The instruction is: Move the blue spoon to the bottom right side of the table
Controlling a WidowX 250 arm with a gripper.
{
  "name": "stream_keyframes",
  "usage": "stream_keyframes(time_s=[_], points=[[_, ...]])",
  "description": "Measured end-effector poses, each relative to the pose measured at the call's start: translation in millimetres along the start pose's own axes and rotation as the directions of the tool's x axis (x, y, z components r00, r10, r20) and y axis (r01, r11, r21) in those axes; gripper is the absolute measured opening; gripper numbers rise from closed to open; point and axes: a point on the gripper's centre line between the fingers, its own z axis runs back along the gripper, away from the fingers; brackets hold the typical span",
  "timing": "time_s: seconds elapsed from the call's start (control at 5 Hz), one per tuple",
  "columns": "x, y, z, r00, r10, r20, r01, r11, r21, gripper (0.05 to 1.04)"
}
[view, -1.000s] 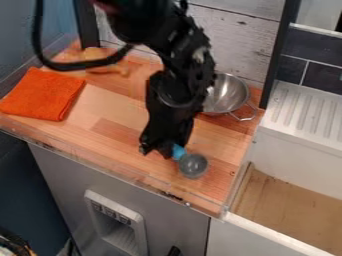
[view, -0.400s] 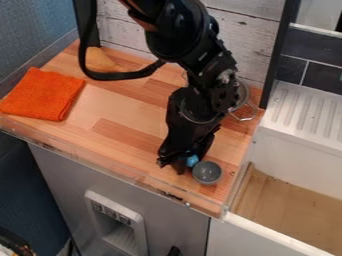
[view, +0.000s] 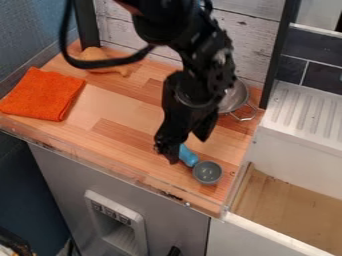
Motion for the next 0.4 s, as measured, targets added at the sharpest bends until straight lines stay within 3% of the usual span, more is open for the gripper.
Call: stream_keyframes(time_s=[0.2,0.4], points=[[10,0,19,1.000,0.015,-0.009,-0.015,0.999,-0.033,1.003],[25,0,44,1.000,0.027,-0.007,-0.027,0.995,-0.097,1.001]])
